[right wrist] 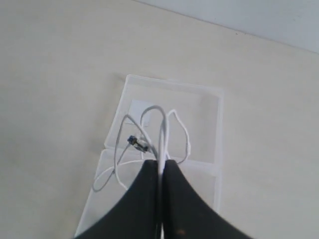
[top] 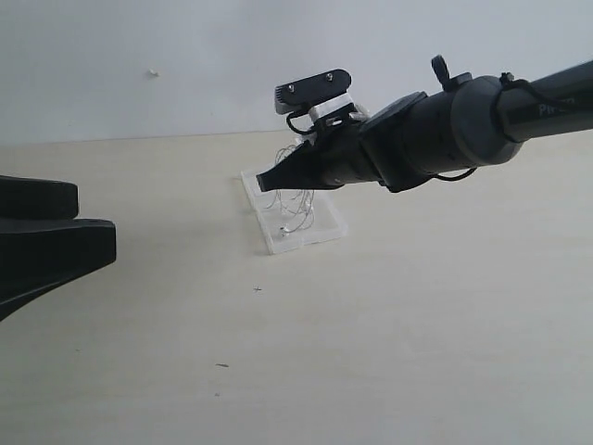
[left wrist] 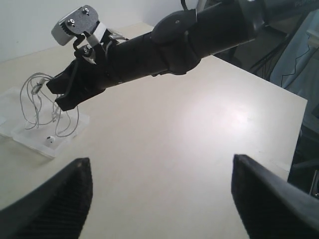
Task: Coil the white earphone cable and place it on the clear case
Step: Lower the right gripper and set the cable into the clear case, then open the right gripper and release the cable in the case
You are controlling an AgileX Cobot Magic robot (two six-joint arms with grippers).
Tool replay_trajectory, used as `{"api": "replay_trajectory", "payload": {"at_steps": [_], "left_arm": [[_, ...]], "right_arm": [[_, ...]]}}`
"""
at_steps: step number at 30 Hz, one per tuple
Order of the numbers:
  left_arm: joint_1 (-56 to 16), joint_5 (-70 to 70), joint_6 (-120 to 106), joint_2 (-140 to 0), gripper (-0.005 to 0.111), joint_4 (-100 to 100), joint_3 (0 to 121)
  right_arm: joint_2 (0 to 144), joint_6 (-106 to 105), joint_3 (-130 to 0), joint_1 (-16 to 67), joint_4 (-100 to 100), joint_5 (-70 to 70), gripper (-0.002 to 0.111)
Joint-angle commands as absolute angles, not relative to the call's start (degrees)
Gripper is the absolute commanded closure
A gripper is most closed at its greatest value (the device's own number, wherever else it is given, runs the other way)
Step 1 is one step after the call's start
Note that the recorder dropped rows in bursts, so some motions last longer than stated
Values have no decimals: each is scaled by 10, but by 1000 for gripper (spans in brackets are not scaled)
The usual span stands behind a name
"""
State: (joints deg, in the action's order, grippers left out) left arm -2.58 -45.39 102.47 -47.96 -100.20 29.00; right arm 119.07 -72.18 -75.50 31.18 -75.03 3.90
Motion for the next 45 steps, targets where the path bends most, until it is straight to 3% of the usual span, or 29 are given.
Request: {"api": "replay_trajectory", "payload": {"at_steps": [1, 11, 24, 33, 39, 45], "left_arm": [[-25, -454, 1022, -476, 33, -999, 288], [-25, -454, 1022, -476, 33, -999, 288], [-25, -454, 1022, -476, 33, -999, 288], [-25, -454, 1022, -476, 33, -999, 288], [-25, -454, 1022, -476, 33, -999, 288], [-25, -454, 1022, -476, 33, -999, 288]], "right_arm": [[1190, -719, -759, 309, -746, 66, 108], [1195, -719, -758, 309, -748, 42, 102], [1201, -718, -758, 309, -748, 32, 74], [1201, -719, -758, 309, -748, 30, 64], [1201, -719, -759, 309, -744, 32, 42], [1202, -726, -759, 309, -744, 34, 35]]}}
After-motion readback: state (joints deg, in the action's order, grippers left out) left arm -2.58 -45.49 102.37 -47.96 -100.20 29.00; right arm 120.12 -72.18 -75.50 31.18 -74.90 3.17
